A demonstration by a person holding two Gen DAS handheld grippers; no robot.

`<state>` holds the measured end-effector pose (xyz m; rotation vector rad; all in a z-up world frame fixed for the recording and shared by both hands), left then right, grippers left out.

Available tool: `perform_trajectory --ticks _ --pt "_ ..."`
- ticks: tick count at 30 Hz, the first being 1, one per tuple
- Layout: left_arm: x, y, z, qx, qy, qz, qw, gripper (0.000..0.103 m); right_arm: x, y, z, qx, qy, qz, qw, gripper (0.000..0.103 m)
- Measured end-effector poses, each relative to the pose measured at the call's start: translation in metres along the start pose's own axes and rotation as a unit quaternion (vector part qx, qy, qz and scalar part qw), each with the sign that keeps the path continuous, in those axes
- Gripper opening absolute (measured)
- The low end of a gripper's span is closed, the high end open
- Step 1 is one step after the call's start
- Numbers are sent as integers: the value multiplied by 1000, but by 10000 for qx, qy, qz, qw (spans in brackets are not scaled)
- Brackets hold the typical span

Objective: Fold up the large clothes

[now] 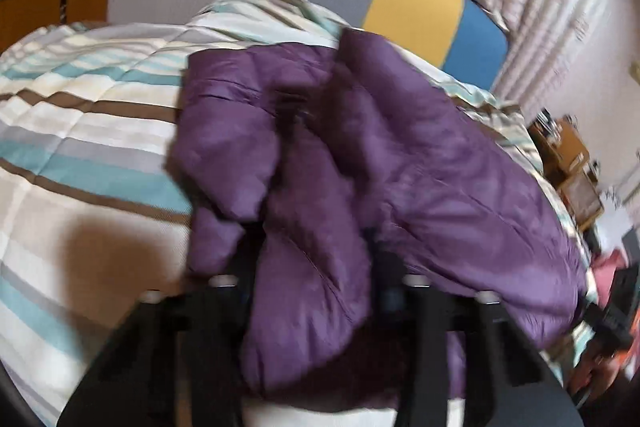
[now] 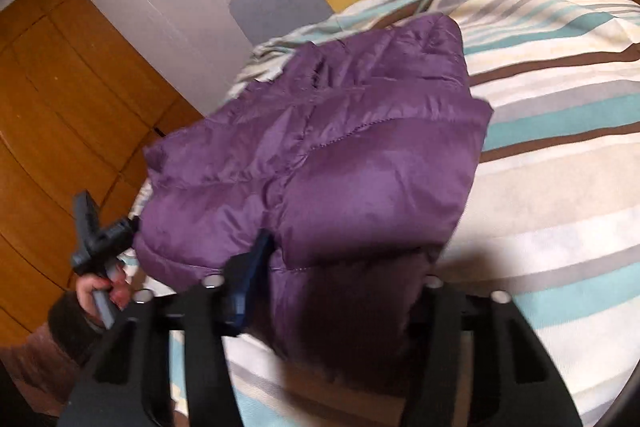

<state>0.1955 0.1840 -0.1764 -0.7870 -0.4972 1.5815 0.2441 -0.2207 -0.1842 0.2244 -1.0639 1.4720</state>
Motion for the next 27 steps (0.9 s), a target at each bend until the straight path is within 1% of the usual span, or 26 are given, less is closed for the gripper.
perform_trajectory --ticks 1,2,3,4,7,10,14,17,20,22,23,24,25,26,27 --pt "-8 6 5 24 51 -124 9999 21 2 -1 4 -27 -47 35 10000 37" --pt "-13 11 9 52 83 -217 9997 17 5 -1 9 -59 -98 88 9999 32" --pt "-16 14 12 56 111 -290 9995 16 7 0 18 -82 -204 139 9997 28" --pt "-21 21 20 57 165 -390 9991 14 7 -1 20 -81 -268 148 9995 26" --pt "-26 37 37 61 388 -308 9988 14 8 7 40 -51 -456 173 9988 19" --pt "-32 54 53 47 561 -252 9981 14 11 20 57 37 -525 288 9982 18" --pt "-43 78 72 62 646 -368 9972 14 18 36 73 145 -497 535 9972 18" --pt "-46 95 86 56 704 -307 9970 14 22 42 83 246 -571 591 9963 18" --pt "-49 113 104 67 800 -229 9965 14 26 51 98 395 -774 652 9941 18" --pt "-55 123 117 45 909 -315 9953 14 32 57 108 481 -989 706 9914 18" --pt "-58 127 125 -4 922 -458 9947 15 33 56 110 503 -1050 733 9905 18" --pt "-60 128 128 -60 867 -587 9945 16 33 55 112 512 -1061 755 9902 18" --pt "-60 126 130 -117 778 -691 9945 24 32 53 109 522 -1053 735 9903 18" --pt "-60 123 131 -166 752 -709 9945 30 30 52 107 523 -1027 709 9908 22" --pt "-58 118 129 -207 717 -667 9950 46 26 47 101 477 -907 670 9925 29"
Point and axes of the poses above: each gripper's, at about its wrist camera, not at the fingertips, and z roughly against the way its jaws point, x to its left, y to its underside, the point moved 4 cm from there along -z, roughly the way its jaws point, and after that the axes turned 11 degrees about -z, right-handed, at the moved point
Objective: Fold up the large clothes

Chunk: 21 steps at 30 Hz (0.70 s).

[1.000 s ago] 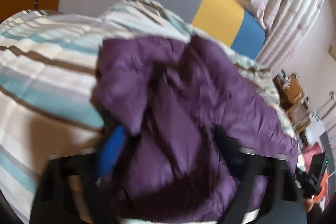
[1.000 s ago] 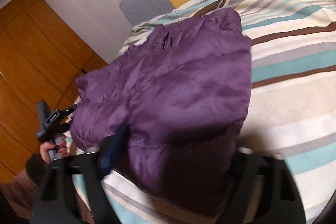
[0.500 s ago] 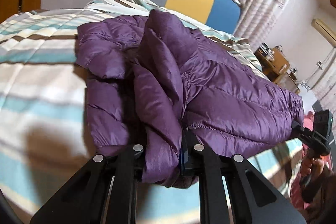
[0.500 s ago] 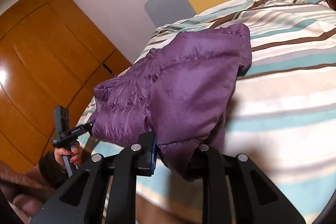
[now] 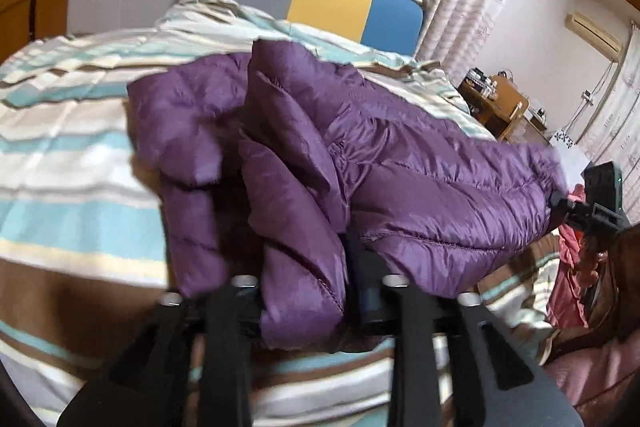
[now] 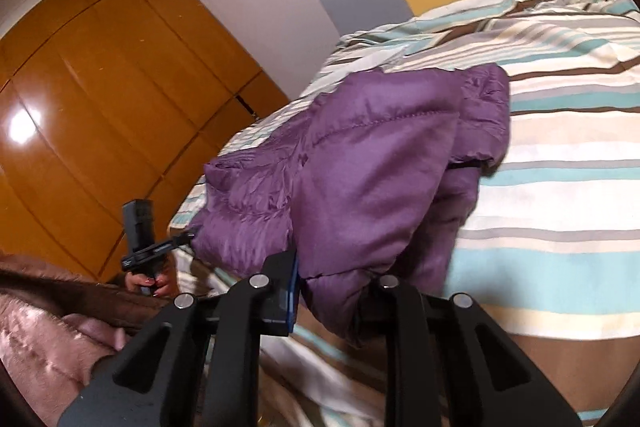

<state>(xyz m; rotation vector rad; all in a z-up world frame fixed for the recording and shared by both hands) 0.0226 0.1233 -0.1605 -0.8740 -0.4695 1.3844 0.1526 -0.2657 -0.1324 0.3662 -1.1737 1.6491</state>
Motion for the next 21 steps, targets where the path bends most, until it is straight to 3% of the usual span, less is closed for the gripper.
perform_trajectory --ticks 1,2,3,7,8,9,10,11,16,21 --pt "6 -7 -3 -70 -100 119 9999 70 -3 -1 -3 -39 92 -42 9999 34" --pt "11 -12 -5 -168 -127 226 9995 81 -8 -4 -8 -38 91 -102 9999 45" --pt "17 -18 -8 -251 -65 359 9990 82 -14 -9 -14 -43 93 -165 9998 51" --pt "33 -41 -37 -153 366 992 9943 84 -26 -24 -32 -86 238 -291 9993 49" --pt "33 -44 -41 -143 430 1061 9933 74 -28 -26 -34 -104 257 -338 9990 40" --pt "32 -49 -46 -92 471 1115 9926 59 -27 -32 -38 -121 307 -353 9988 28" --pt "30 -53 -48 -18 359 1077 9935 29 -24 -34 -35 -141 361 -314 9988 24" --pt "29 -59 -46 -25 193 1004 9948 22 -20 -40 -34 -181 413 -243 9987 21" --pt "31 -94 -11 -825 -184 915 9922 12 11 -75 -16 -581 353 254 9974 17" --pt "47 -120 -15 -1160 -714 1188 9835 12 19 -121 -40 -797 518 340 9949 16"
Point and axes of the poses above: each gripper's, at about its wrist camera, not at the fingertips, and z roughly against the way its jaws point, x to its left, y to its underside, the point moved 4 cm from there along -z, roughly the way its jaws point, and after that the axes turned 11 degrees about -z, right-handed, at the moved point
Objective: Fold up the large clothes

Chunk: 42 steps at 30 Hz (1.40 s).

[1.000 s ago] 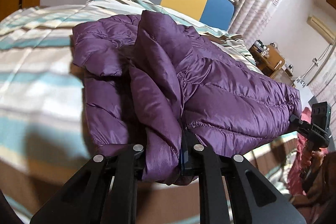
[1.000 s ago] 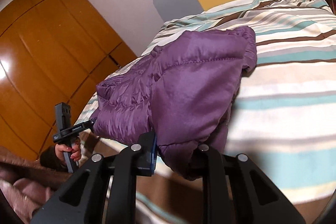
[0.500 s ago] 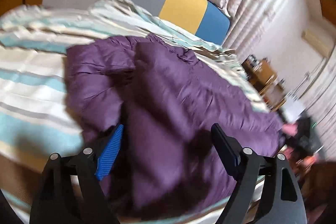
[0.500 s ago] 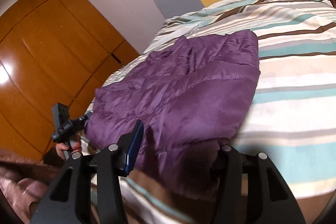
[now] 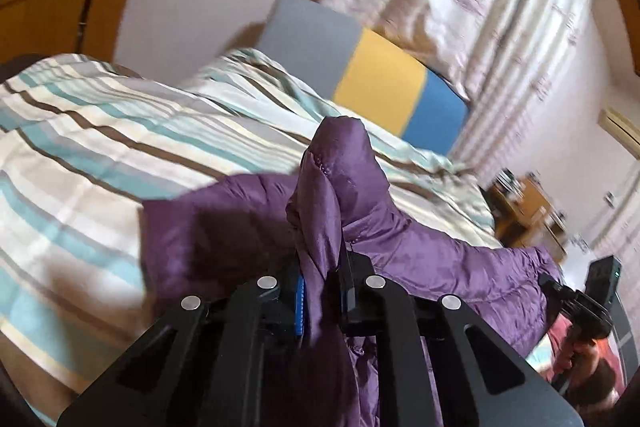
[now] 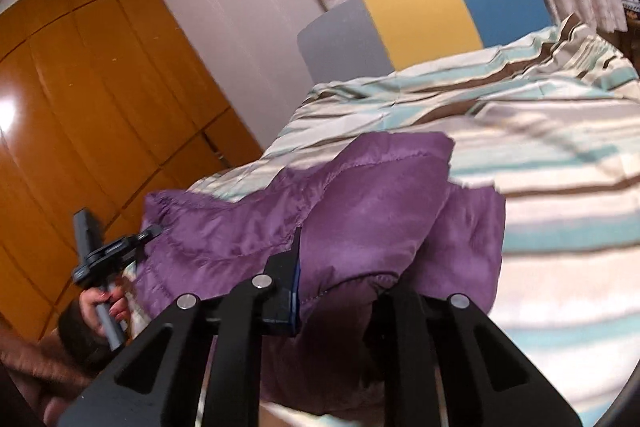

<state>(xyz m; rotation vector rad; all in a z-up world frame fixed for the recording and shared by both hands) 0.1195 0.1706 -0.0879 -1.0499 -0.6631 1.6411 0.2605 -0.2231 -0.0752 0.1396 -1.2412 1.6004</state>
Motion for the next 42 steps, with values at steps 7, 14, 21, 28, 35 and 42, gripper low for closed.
perform_trajectory --ticks 7,14,21,28,35,42 --pt "14 -10 -41 -208 -1078 252 9936 12 -15 -38 -78 -180 545 -240 9981 16" --pt "30 -11 -74 -295 -1845 77 9824 12 -41 -51 -137 -279 1057 -271 9936 16" --pt "45 -4 -110 -49 -2120 -8 9772 12 -63 -44 -189 -179 1675 -116 9856 20" --pt "62 12 -147 746 -1870 211 9793 15 -89 -32 -219 347 2220 -177 9743 29" --pt "58 13 -141 857 -1895 219 9779 43 -88 -29 -223 367 2375 -57 9707 32" --pt "5 -5 -85 142 -2052 -107 9786 83 -84 -29 -222 340 2487 42 9680 35"
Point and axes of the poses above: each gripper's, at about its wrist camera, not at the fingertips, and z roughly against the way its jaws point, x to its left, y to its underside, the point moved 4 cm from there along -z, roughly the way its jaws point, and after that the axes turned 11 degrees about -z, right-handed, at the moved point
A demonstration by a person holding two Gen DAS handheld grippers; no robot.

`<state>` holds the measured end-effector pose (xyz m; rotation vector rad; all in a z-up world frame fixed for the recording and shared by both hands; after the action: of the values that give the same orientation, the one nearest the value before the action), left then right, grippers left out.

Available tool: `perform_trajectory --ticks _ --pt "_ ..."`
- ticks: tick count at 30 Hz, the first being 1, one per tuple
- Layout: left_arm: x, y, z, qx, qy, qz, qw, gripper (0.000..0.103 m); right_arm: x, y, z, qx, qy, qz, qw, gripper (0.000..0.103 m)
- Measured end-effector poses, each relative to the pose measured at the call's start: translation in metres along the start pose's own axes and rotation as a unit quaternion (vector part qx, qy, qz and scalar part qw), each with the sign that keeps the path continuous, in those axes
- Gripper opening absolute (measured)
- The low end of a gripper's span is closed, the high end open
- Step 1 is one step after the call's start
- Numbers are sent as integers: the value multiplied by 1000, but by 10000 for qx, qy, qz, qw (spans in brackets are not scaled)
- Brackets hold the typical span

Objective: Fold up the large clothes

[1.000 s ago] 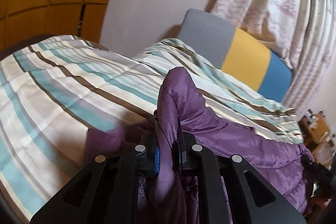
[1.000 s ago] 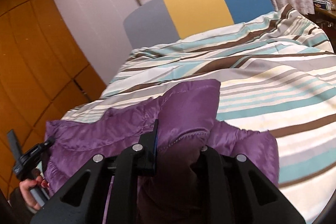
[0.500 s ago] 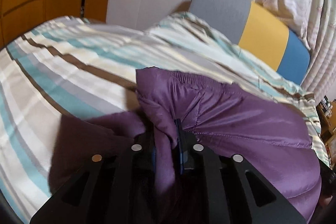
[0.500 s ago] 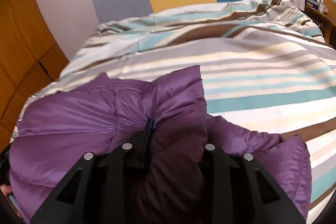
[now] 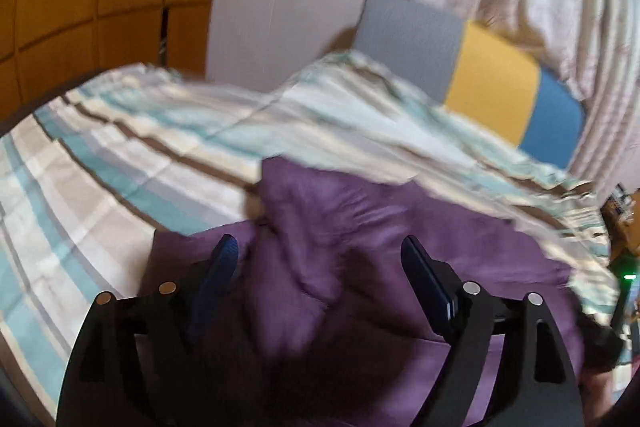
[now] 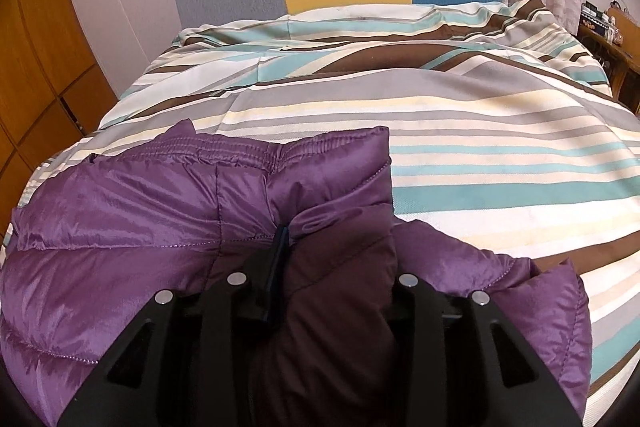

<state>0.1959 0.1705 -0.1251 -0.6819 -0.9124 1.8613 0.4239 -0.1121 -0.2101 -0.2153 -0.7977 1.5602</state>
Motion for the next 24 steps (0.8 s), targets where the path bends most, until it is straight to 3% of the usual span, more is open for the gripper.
perform_trajectory --ticks 3,6,11,13,15,22,24 --pt "-28 -11 12 -116 -56 -261 9996 86 1 1 1 -25 44 19 10000 37" --pt "-64 -22 1 -38 131 -693 9975 88 1 1 2 -44 77 32 10000 39" --pt "-92 -21 -50 305 -348 -1471 9880 88 1 1 2 -49 81 22 10000 39" --pt "-91 -12 -69 510 -433 -1507 9863 88 1 1 3 -47 72 16 10000 39" --pt "-84 3 -85 631 -273 -1308 9890 88 1 1 3 -51 41 -2 10000 41" --pt "-81 14 -102 848 -215 -1284 9879 93 -1 1 3 -55 51 -4 10000 41" --pt "-82 15 -100 849 -186 -1259 9882 93 0 1 5 -79 90 -1 9999 45"
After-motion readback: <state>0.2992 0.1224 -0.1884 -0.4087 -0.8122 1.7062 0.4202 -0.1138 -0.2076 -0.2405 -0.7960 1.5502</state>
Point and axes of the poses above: each gripper's, at about its wrist camera, not at the fingertips, and z roughly against the way its jaws point, x to its left, y to its underside, the point moved 4 cm from there along -z, roughly the way its jaws point, and after that the axes turned 11 degrees about -z, right-handed, at the moved point
